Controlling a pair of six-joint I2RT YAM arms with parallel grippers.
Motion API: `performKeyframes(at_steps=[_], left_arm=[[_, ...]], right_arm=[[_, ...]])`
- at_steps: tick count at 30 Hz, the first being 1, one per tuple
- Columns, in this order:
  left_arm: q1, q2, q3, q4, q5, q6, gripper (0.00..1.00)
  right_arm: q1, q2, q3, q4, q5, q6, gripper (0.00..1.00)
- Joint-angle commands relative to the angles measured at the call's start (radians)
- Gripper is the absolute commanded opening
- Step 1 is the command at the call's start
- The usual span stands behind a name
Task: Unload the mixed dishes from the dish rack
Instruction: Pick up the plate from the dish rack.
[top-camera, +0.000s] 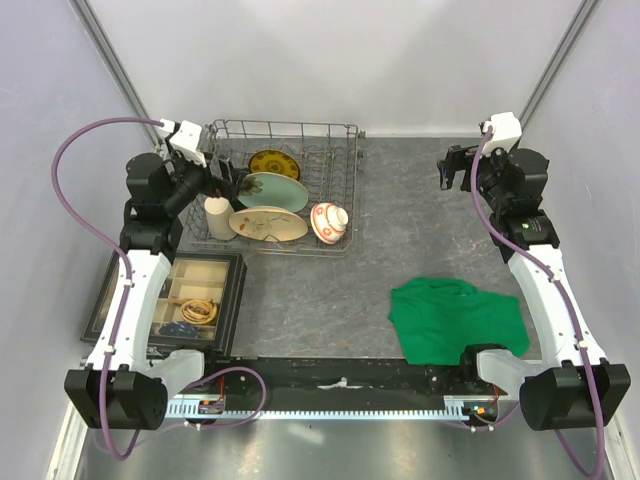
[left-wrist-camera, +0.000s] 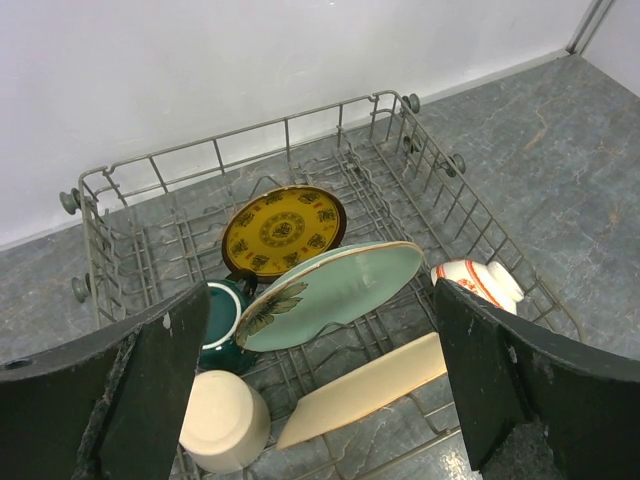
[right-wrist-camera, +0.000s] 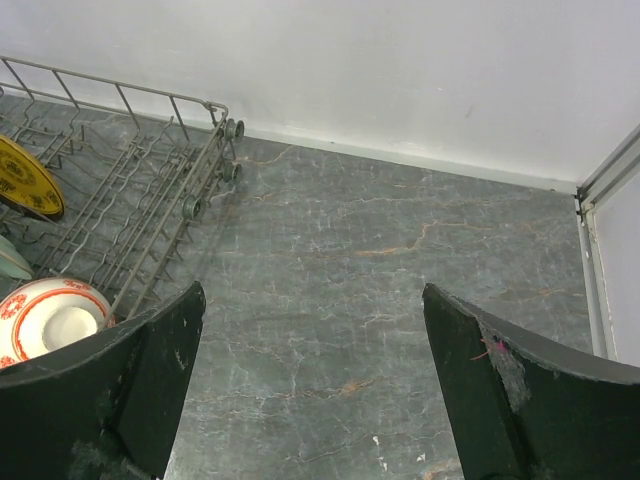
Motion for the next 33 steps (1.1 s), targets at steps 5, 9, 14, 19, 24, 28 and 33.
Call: performKeyframes(at_steps=[5, 9, 14, 19, 24, 28, 33], left_arm=[[-0.001, -0.027, 0.036, -0.048, 0.097, 0.101, 1.00], [-0.010, -0.038, 0.026, -0.126, 0.215, 0.250, 0.99], [-0.021, -0.045, 0.029, -0.293, 0.320, 0.487, 1.00], [-0.035, -0.045, 0.036, -0.405, 0.329, 0.734, 0.99], [-0.071, -0.032, 0.036, -0.469, 0.294, 0.954, 0.99], [-0.102, -0.016, 0.031, -0.474, 0.240, 1.056, 0.99], [-0.125, 0.013, 0.013, -0.476, 0.215, 1.203, 0.97]], right_arm=[[0.003, -0.008, 0.027, 0.033, -0.028, -0.017, 0.98], [0.003, -0.009, 0.022, 0.036, -0.034, -0.023, 0.98], [0.001, 0.021, 0.030, 0.021, -0.057, -0.038, 0.98], [0.003, 0.041, 0.039, -0.001, -0.103, -0.049, 0.98], [0.003, 0.057, 0.042, -0.007, -0.117, -0.060, 0.98], [0.001, 0.066, 0.044, -0.018, -0.137, -0.069, 0.98], [0.003, 0.080, 0.047, -0.025, -0.151, -0.072, 0.98]])
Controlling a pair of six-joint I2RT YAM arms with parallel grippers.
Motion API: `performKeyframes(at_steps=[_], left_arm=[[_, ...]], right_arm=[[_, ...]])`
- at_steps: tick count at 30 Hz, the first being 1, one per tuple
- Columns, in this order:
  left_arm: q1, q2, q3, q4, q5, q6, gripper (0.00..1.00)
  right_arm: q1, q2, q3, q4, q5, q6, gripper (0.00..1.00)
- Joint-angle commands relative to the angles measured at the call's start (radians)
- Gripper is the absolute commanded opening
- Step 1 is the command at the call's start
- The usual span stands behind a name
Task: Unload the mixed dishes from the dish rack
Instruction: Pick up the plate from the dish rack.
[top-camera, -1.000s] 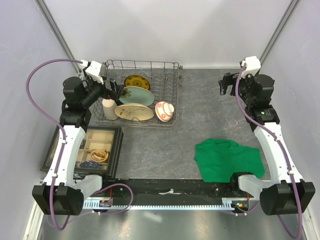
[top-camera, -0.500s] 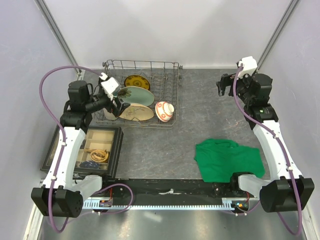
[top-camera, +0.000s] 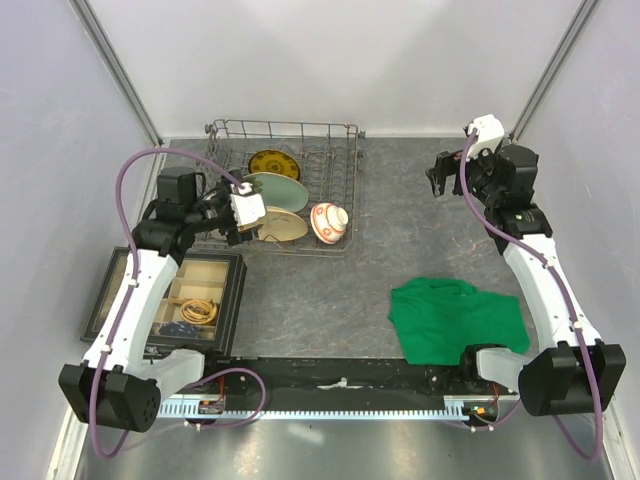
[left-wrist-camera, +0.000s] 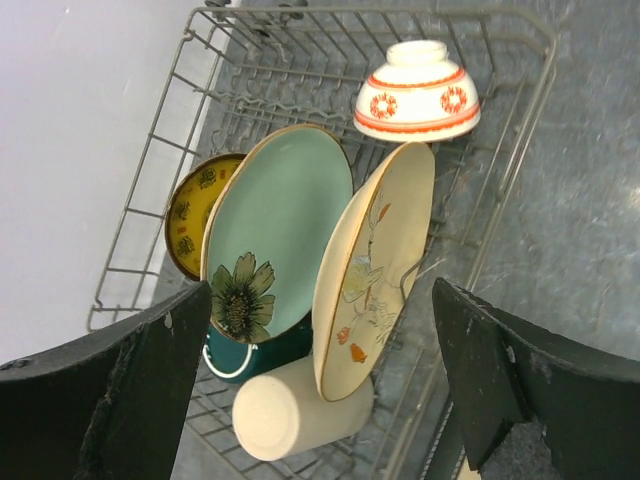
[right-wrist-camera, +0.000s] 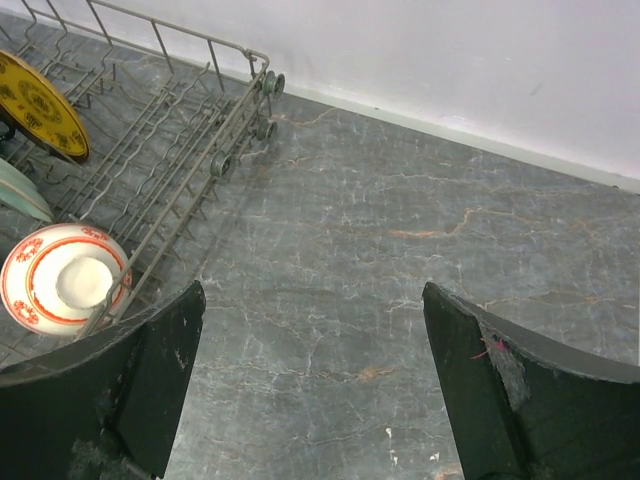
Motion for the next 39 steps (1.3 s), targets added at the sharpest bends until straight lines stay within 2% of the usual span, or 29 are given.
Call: performKeyframes(at_steps=[1, 5, 10, 15, 30, 37, 39], left_arm=[[-0.012, 0.025, 0.006, -0.005, -0.026, 0.228, 0.97], [-0.027, 0.087, 0.011, -0.002, -0.057, 0.259, 0.97], [-0.038, 0.138, -0.008, -0.002, -0.069, 0.366, 0.97], [-0.056, 0.207, 0.004, -0.004, -0.100, 0.375, 0.95], [-0.070, 0.338, 0.058, -0.019, -0.176, 0.480, 0.70], [-0.070, 0.396, 0.139, -0.074, -0.193, 0.483, 0.54], [-0.070, 0.410, 0.158, -0.083, -0.198, 0.481, 0.52]], right_arm=[[0.003, 0.013, 0.044, 0.000, -0.037, -0.019, 0.98], [0.003, 0.011, 0.041, -0.001, -0.043, -0.019, 0.98], [0.003, 0.003, 0.029, 0.011, -0.055, -0.025, 0.98], [0.003, 0.008, 0.026, 0.012, -0.069, -0.030, 0.98], [0.003, 0.022, 0.021, 0.012, -0.092, -0.036, 0.98], [0.003, 0.028, 0.020, 0.011, -0.096, -0.037, 0.98], [0.003, 0.026, 0.018, 0.012, -0.098, -0.036, 0.98]])
